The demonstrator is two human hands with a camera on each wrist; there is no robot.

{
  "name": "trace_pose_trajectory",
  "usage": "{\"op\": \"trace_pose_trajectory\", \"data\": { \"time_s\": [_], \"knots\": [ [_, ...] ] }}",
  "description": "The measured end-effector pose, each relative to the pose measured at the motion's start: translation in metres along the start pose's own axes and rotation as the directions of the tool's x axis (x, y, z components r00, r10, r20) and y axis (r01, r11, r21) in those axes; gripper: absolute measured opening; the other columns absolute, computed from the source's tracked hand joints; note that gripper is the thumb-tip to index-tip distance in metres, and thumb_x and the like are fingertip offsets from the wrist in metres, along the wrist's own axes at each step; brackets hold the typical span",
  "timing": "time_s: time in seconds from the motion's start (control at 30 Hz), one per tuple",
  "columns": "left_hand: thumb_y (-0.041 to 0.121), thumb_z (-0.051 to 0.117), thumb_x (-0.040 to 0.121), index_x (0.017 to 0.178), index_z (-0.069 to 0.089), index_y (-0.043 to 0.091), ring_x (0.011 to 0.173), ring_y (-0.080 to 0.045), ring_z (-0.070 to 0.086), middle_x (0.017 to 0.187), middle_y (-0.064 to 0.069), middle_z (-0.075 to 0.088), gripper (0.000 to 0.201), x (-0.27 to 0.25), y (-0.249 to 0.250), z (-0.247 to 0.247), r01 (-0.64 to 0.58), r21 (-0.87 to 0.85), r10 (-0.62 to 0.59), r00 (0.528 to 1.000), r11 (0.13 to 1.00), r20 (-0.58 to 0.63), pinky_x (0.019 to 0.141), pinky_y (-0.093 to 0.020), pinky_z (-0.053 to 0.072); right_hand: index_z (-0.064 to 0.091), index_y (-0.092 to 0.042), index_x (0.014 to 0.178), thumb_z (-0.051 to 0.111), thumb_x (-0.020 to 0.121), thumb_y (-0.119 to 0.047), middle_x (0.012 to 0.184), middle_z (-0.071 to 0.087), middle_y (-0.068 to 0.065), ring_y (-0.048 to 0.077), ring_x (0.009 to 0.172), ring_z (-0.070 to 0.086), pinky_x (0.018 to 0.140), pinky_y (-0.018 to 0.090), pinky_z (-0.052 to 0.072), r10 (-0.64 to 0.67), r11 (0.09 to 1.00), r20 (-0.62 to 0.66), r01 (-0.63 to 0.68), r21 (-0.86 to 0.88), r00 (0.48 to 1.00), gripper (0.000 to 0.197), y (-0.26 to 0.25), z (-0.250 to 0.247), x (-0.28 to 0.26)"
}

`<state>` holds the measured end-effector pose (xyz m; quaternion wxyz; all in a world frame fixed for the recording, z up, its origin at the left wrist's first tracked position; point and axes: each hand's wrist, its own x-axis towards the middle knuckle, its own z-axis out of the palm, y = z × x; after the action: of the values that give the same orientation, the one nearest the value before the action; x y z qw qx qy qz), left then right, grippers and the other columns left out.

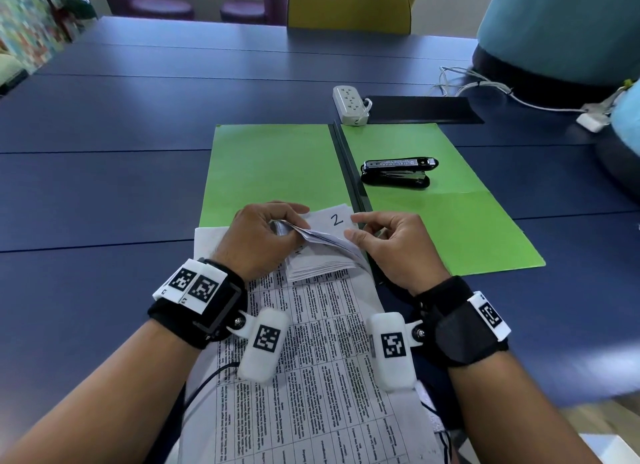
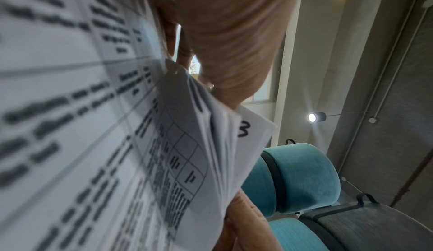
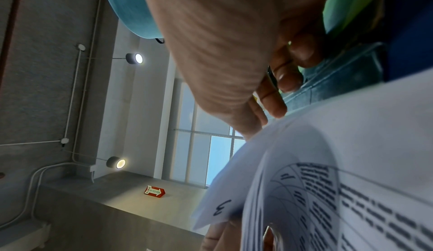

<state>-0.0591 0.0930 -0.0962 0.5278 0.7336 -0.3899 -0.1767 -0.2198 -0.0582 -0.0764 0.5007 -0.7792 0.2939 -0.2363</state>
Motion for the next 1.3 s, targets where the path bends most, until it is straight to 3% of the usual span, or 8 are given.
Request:
{"op": "trace_pose_trajectory", "data": {
  "time_s": [0.37, 0.47, 0.53, 0.67, 0.77, 0.9, 1.0, 1.3],
  "knots": [
    [0.009, 0.080, 0.081, 0.073, 0.076, 0.025, 0.100, -0.007, 0.070, 0.112, 0.016, 0.073, 0.018, 0.000, -0.001, -0.001, 0.020, -0.024, -0.020, 1.000, 1.000, 0.025, 0.085, -0.040, 0.060, 0.072, -0.022, 0.081, 0.082, 0.080, -0.018, 0.065, 0.058, -0.005, -0.001, 0.051, 0.046, 0.054, 0.011, 0.042, 0.032, 0.999, 0.040, -0.031, -0.021, 0.999, 0.010, 0.002, 0.001, 0.001],
    [0.014, 0.078, 0.081, 0.075, 0.075, 0.027, 0.104, -0.006, 0.069, 0.113, 0.017, 0.073, 0.015, 0.001, 0.000, -0.001, 0.020, -0.019, -0.020, 1.000, 1.000, 0.020, 0.092, -0.043, 0.058, 0.073, -0.026, 0.078, 0.079, 0.083, -0.017, 0.069, 0.068, 0.003, 0.002, 0.056, 0.053, 0.057, 0.014, 0.046, 0.029, 0.999, 0.072, -0.026, -0.038, 0.997, 0.012, 0.000, 0.001, -0.001],
    [0.022, 0.074, 0.080, 0.076, 0.076, 0.032, 0.106, -0.005, 0.068, 0.113, 0.019, 0.072, 0.011, 0.001, 0.001, 0.000, 0.036, -0.020, -0.036, 0.999, 0.999, 0.031, 0.098, -0.042, 0.055, 0.075, -0.026, 0.078, 0.075, 0.086, -0.014, 0.074, 0.071, 0.013, 0.010, 0.061, 0.054, 0.058, 0.023, 0.045, 0.017, 0.999, 0.115, -0.014, -0.029, 0.993, 0.014, -0.002, 0.002, -0.002],
    [0.011, 0.074, 0.085, 0.079, 0.081, 0.033, 0.100, -0.004, 0.070, 0.104, 0.017, 0.075, 0.024, 0.000, 0.002, 0.001, 0.048, -0.028, -0.047, 0.998, 0.998, 0.042, 0.095, -0.040, 0.058, 0.078, -0.022, 0.077, 0.072, 0.089, -0.021, 0.068, 0.069, 0.013, 0.014, 0.058, 0.052, 0.054, 0.025, 0.041, -0.010, 0.999, 0.175, 0.016, -0.032, 0.985, 0.013, -0.007, 0.001, -0.005],
    [0.011, 0.074, 0.084, 0.082, 0.082, 0.028, 0.092, -0.011, 0.073, 0.094, 0.015, 0.077, 0.019, 0.000, 0.004, 0.000, 0.038, 0.012, -0.038, 0.999, 0.999, 0.011, 0.089, -0.041, 0.059, 0.070, -0.003, 0.069, 0.066, 0.093, -0.034, 0.059, 0.052, 0.016, 0.016, 0.055, 0.043, 0.052, 0.027, 0.033, -0.023, 0.999, 0.142, 0.027, -0.031, 0.990, 0.038, -0.007, 0.000, -0.005],
    [0.014, 0.075, 0.084, 0.081, 0.081, 0.031, 0.087, -0.038, 0.071, 0.089, 0.015, 0.077, 0.019, -0.001, 0.004, 0.000, 0.034, 0.044, -0.034, 0.999, 0.998, 0.000, 0.078, -0.055, 0.059, 0.077, -0.018, 0.090, 0.073, 0.088, -0.025, 0.063, 0.055, -0.004, 0.002, 0.049, 0.041, 0.050, 0.014, 0.037, 0.009, 1.000, -0.001, -0.009, -0.007, 1.000, 0.009, -0.001, 0.000, 0.000],
    [0.017, 0.073, 0.081, 0.080, 0.081, 0.031, 0.086, -0.040, 0.071, 0.089, 0.014, 0.078, 0.016, -0.002, 0.004, 0.000, 0.014, 0.039, -0.014, 1.000, 0.999, -0.010, 0.077, -0.057, 0.059, 0.077, -0.016, 0.100, 0.078, 0.084, -0.023, 0.064, 0.054, -0.007, -0.002, 0.048, 0.042, 0.052, 0.009, 0.038, 0.009, 1.000, -0.009, -0.010, -0.026, 1.000, 0.018, 0.004, 0.000, 0.002],
    [0.009, 0.075, 0.083, 0.080, 0.081, 0.028, 0.086, -0.026, 0.073, 0.089, 0.013, 0.078, 0.021, -0.002, 0.007, 0.001, 0.022, 0.045, -0.022, 1.000, 0.999, -0.015, 0.081, -0.047, 0.060, 0.076, -0.017, 0.099, 0.080, 0.081, -0.024, 0.074, 0.063, 0.001, 0.002, 0.057, 0.047, 0.059, 0.014, 0.045, 0.019, 0.999, 0.005, -0.019, -0.035, 1.000, 0.020, 0.007, 0.001, 0.004]
  ]
}}
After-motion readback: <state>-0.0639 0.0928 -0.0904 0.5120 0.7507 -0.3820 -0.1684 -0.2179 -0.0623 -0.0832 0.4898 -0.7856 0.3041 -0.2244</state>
